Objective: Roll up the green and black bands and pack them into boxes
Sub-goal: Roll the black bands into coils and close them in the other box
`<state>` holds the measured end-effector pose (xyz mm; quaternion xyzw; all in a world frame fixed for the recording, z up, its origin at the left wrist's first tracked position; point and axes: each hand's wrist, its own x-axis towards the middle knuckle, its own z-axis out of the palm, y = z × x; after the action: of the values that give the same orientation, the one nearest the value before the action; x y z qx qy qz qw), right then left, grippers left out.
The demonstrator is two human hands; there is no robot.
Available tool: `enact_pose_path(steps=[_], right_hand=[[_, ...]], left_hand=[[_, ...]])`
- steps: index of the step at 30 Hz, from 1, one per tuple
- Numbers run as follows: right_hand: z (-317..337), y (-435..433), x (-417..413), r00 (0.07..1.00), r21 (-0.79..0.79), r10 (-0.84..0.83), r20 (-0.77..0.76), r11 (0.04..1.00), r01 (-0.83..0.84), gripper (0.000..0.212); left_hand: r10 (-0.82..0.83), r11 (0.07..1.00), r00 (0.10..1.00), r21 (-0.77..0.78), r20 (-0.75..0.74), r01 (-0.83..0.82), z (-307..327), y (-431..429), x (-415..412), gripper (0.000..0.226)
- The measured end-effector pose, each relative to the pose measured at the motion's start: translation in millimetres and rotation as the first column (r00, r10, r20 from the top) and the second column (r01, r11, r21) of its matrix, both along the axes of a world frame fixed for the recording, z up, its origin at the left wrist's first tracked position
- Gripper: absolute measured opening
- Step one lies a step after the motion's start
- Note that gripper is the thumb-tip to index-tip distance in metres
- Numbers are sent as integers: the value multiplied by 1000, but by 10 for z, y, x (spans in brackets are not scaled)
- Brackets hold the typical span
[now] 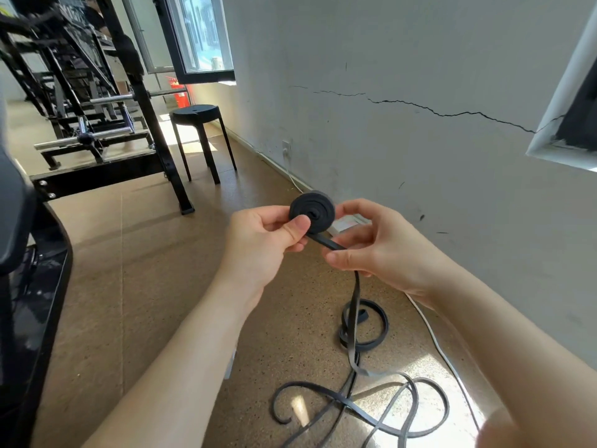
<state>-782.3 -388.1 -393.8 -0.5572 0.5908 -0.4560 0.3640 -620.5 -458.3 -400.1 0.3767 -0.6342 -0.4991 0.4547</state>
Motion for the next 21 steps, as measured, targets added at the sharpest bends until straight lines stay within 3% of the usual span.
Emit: enact_pose_path(steps=[2, 9, 12, 16, 19, 21], right_hand=[[22, 13, -36, 1000, 33, 23, 18, 999, -24, 42], [74, 34, -53, 939, 46, 87, 334, 993, -108, 36], [50, 10, -13, 953, 47, 52, 299, 997, -69, 52], [-15, -10, 19, 983, 45, 17, 183, 999, -26, 57], [-36, -12, 34, 977, 68, 24, 212, 997, -39, 53], [-32, -9, 28, 952, 79, 34, 303, 995, -61, 48]], left_hand=[[8, 999, 999, -39, 51, -6, 37, -40, 70, 14], [-72, 983, 975, -148, 208, 105, 127, -41, 184, 17], [-60, 969, 946, -207, 320, 132, 132, -43, 194, 22], [34, 914, 850, -361, 526, 186, 131, -30, 165, 21], [61, 884, 810, -409, 583, 228, 147, -29, 176, 21], [43, 892, 839, -400, 543, 212, 130, -31, 174, 23]])
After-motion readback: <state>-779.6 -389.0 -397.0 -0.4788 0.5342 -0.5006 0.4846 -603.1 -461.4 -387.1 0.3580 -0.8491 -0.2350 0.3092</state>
